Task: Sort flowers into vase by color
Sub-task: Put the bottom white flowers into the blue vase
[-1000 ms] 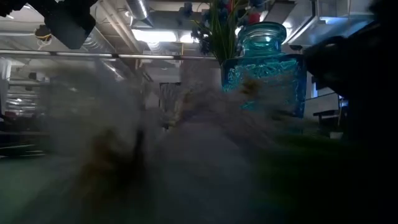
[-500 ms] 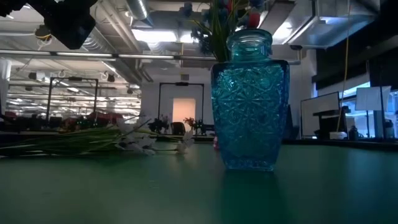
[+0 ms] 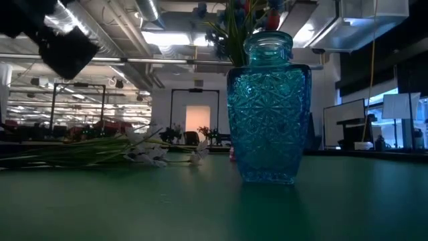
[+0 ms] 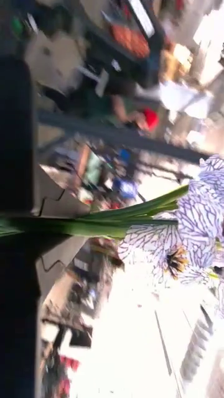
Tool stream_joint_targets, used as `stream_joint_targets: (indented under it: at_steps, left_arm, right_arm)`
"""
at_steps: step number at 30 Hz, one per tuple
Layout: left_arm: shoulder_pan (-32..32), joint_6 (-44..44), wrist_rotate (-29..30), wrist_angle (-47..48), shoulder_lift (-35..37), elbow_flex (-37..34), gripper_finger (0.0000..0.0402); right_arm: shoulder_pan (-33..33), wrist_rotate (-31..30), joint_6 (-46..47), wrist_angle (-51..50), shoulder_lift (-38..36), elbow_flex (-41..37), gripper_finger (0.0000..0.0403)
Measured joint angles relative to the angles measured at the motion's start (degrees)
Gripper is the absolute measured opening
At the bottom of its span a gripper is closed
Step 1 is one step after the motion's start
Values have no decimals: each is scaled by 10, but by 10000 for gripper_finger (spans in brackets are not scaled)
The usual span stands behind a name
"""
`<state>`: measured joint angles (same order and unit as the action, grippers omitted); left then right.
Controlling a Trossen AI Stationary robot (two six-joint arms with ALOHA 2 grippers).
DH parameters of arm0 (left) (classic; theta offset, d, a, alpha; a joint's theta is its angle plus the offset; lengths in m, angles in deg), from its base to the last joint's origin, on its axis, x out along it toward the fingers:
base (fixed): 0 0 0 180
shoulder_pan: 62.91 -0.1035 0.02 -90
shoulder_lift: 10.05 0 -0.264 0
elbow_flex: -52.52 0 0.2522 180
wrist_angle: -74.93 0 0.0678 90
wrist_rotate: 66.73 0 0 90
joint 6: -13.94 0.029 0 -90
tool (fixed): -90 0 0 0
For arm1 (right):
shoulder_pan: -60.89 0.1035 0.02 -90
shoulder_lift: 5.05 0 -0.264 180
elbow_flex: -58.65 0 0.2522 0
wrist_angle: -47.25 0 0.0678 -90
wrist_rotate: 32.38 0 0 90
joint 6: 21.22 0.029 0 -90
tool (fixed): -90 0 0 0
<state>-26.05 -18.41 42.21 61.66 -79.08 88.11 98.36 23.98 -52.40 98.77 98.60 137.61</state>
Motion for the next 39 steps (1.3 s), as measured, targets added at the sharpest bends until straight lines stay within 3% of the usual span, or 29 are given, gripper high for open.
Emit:
stream_joint_targets:
  at_steps: [7,14,20,28,33,39]
  left_arm:
    - [-1,-106,85,127,0,0,334]
    - [-2,-107,91,93,0,0,334]
    - [-4,-145,86,134,-10,0,334]
    - [17,-157,51,130,-121,5,319]
    - [10,-157,54,159,-150,22,317]
    - [-9,-165,29,300,-132,99,317]
  right_arm:
    - [-27,15,10,246,0,-139,11]
    - [-34,36,19,248,1,-133,16]
    - [-21,3,-77,248,-13,-116,17]
    - [-16,-34,-33,227,-16,-136,20]
    - [-24,-51,9,174,-16,-137,48]
    - [-26,-87,13,152,-17,-137,115]
